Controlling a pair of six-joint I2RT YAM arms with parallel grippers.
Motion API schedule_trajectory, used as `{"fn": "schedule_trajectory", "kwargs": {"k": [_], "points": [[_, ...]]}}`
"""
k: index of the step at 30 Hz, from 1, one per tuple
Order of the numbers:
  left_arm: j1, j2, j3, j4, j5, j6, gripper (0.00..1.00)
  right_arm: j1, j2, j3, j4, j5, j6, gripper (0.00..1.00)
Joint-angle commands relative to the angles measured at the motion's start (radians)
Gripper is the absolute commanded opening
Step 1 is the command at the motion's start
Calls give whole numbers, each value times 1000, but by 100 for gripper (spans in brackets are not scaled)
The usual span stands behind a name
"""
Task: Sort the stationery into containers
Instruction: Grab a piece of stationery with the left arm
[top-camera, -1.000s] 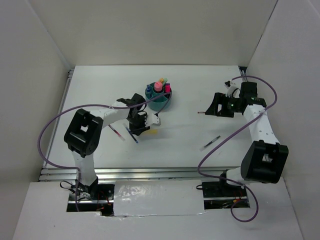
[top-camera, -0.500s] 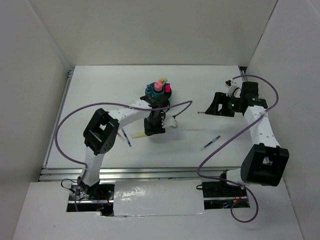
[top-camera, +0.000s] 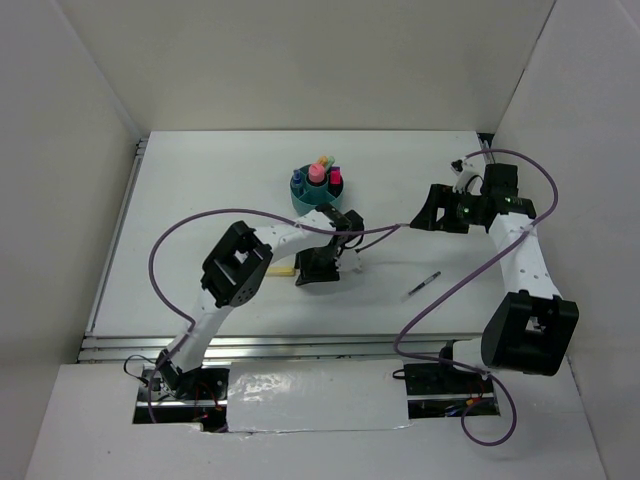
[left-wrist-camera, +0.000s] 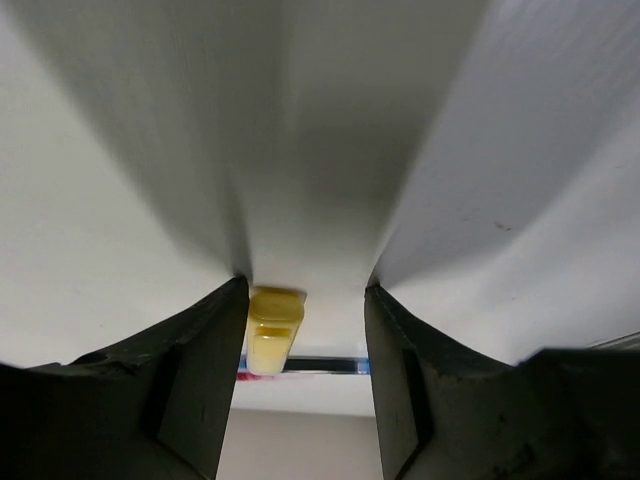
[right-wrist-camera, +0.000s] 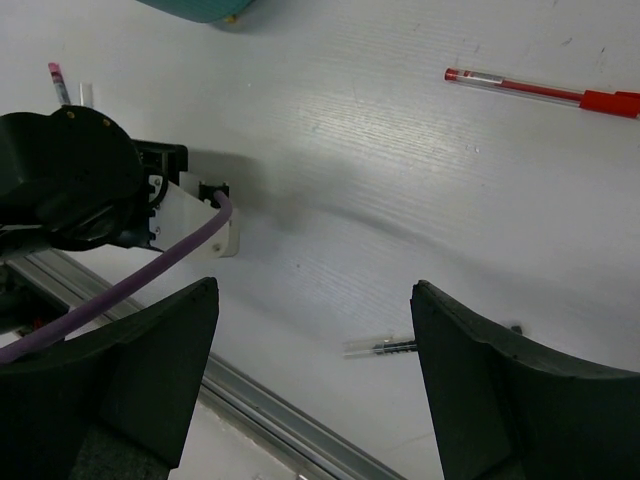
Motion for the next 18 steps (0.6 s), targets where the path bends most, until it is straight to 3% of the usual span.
{"fn": "schedule_trajectory", "kwargs": {"k": [1,14,18], "points": [[7,53,-7,-47,-69,-52,62,-4,-36,-5,18,-19,-8,84],[22,62,1,-44,-158,-22,65,-6,-52,-6,18,-23,-8,84],[26,46,-12,-53,-141,-14,56,-6,-53,-5,17,-21,-8,84]]}}
